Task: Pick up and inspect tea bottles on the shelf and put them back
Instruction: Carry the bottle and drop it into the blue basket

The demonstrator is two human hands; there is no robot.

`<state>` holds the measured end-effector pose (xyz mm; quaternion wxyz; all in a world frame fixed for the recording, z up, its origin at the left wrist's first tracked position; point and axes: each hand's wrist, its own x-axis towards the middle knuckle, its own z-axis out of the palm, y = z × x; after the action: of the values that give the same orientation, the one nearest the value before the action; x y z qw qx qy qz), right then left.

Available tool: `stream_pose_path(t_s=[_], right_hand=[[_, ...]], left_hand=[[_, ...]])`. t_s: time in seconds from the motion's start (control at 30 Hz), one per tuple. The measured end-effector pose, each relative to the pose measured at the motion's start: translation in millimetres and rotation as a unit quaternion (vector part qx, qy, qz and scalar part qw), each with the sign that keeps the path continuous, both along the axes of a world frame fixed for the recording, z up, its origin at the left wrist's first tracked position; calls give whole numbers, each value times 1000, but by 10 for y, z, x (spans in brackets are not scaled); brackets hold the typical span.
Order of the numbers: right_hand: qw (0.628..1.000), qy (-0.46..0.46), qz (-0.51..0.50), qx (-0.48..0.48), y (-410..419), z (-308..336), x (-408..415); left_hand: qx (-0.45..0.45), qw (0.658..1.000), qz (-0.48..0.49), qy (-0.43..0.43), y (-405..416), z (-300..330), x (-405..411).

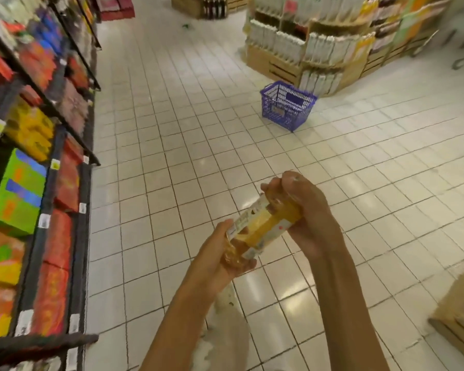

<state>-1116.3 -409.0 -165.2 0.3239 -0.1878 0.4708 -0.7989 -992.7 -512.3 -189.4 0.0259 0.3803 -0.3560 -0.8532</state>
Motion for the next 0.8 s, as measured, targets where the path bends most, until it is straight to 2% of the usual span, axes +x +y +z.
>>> stream_pose_path(t_s=[0.27,0.47,0.63,0.8], right_hand=[[995,-46,-93,-14,-680,-39,-1435],[981,-83,-173,14,-889,-263,-2615],[973,-112,-200,-9,-1267,-448,-3907],[972,-136,-186,-36,-1775,-382,-5285]], left_hand=[[-20,991,-132,10,-1049,24,-1659],[20,979,-205,-14,-1391,-116,-2998],[30,975,-217,-31,-1789,-267,-4377],[33,981,-186,-48,-2270,-146,-5697]])
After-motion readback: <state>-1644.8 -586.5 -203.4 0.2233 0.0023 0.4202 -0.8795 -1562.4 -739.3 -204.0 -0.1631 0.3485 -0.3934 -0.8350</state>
